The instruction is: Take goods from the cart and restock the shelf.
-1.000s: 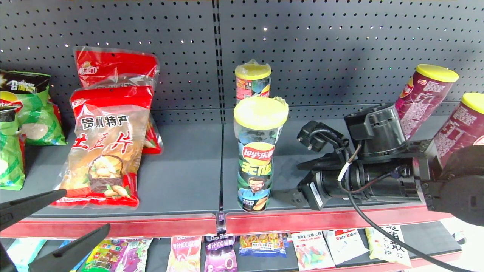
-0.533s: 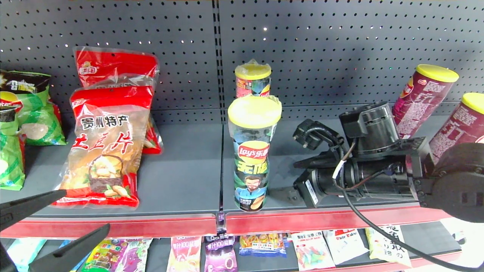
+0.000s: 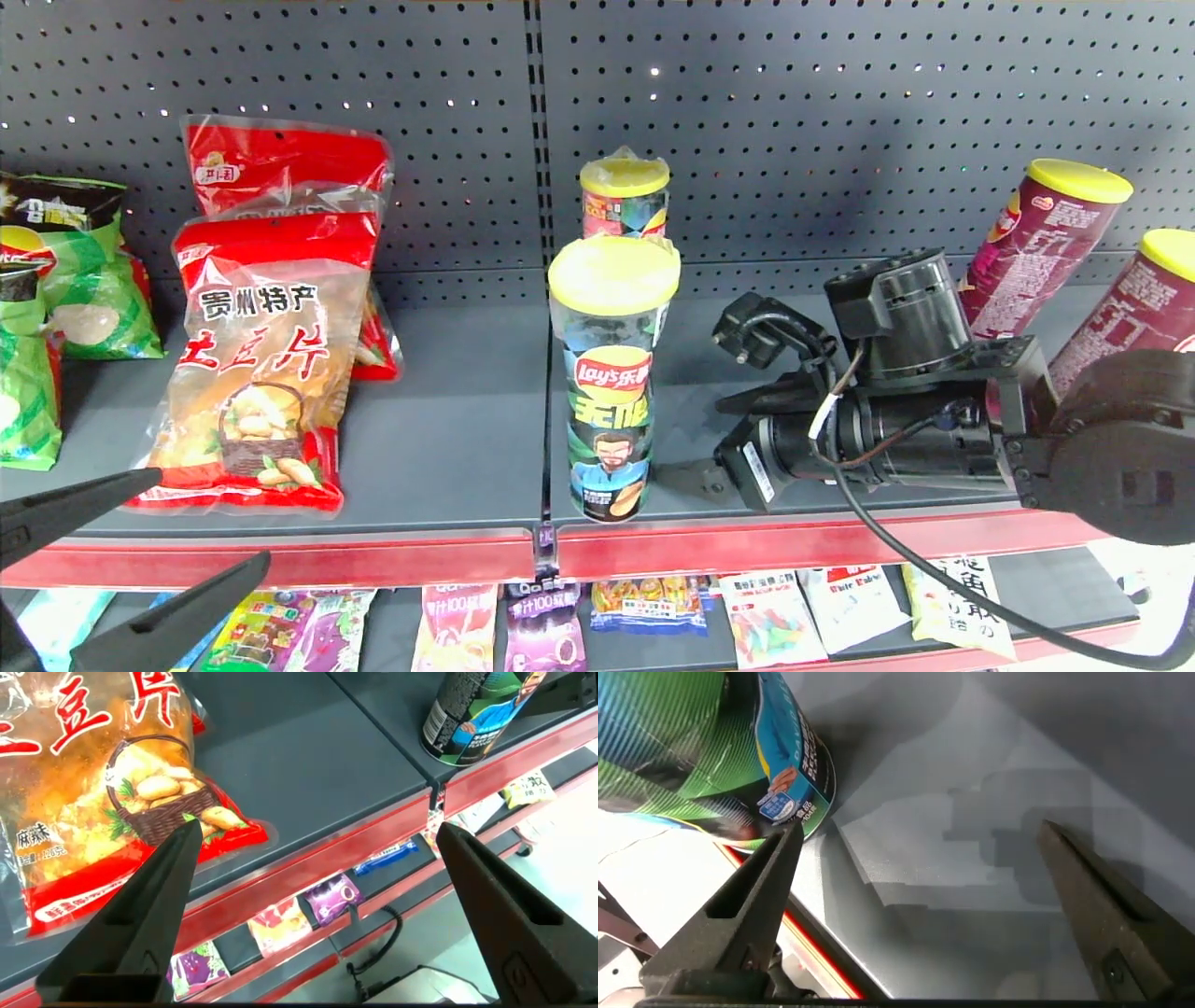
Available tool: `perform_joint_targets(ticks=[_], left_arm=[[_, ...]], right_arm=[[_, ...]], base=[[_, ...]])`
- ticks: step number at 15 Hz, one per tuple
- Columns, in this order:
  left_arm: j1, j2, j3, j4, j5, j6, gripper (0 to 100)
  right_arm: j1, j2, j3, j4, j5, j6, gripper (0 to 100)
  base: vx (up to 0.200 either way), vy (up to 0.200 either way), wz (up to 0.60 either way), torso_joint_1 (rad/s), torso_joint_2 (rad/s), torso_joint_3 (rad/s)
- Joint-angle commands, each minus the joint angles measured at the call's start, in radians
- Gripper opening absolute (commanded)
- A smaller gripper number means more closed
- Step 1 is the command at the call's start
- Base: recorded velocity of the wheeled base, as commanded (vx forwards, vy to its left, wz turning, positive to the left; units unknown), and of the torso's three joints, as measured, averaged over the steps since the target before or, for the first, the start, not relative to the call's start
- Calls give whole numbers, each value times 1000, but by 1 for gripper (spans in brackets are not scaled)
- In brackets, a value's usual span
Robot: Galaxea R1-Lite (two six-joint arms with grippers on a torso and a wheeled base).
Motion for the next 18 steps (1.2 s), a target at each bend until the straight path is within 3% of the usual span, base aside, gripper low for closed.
perform_joint_targets(ticks=[1, 14, 18], left_arm=[[1, 4, 1, 0, 1, 0, 100], [2, 4, 7, 0, 1, 0, 100], [2, 2, 38, -2, 1, 0, 100]], right_arm=[[1, 5, -1, 0, 0, 0, 100], [3, -78, 44, 0, 0, 0, 100], [104, -303, 145, 1, 0, -2, 100]], base=[[0, 0, 0, 0, 0, 0], [0, 0, 0, 0, 0, 0], [0, 0, 0, 0, 0, 0]])
